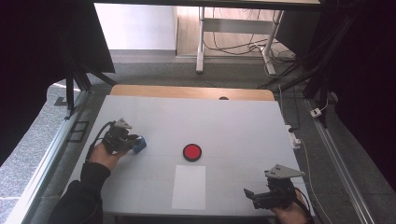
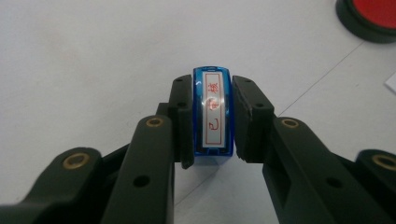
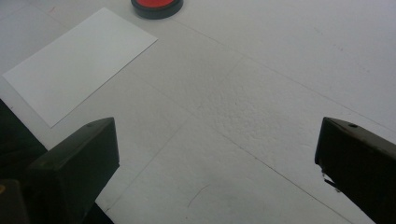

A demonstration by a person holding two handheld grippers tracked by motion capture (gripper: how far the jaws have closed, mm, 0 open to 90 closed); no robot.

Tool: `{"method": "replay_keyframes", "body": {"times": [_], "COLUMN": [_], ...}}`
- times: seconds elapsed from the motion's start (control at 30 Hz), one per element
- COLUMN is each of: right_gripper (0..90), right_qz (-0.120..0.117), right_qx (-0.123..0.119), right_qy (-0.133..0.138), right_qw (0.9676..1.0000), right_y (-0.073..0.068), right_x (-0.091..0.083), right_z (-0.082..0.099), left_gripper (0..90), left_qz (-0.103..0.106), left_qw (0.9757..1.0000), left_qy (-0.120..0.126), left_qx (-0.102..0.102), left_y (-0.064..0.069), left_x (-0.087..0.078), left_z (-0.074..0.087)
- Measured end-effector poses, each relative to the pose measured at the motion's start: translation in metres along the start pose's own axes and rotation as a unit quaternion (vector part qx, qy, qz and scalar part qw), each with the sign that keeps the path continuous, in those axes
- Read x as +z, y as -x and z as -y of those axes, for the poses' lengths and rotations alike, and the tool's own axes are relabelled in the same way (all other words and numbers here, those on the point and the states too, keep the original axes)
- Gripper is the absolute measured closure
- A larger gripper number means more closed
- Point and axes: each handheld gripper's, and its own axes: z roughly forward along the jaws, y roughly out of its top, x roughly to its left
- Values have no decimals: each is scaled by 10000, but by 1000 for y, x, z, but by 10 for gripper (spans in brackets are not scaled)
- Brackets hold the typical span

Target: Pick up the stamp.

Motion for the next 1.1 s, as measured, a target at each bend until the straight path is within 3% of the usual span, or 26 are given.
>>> {"method": "replay_keyframes", "body": {"times": [0.3, 0.4, 0.6, 0.93, 1.1], "right_gripper": [0, 0, 0, 0, 0], "right_qz": [0, 2, -6, -14, -22], "right_qx": [-10, -27, -36, -58, -55], "right_qy": [1, -2, -4, -2, -2], "right_qw": [10000, 10000, 10000, 10000, 10000], "right_y": [0, 0, 0, 0, 0], "right_x": [0, 0, 0, 0, 0], "right_z": [0, 0, 0, 0, 0], "left_gripper": [711, 710, 711, 711, 711], "left_qz": [231, 258, 188, 540, 574], "left_qw": [9989, 9987, 9988, 9961, 9951], "left_qy": [257, 305, 443, 658, 783], "left_qx": [-307, -310, -128, -216, -174], "left_y": [-3, -1, 6, 12, 16], "left_x": [-9, -12, -21, -36, -42], "left_z": [1, 0, -2, -5, -4]}}
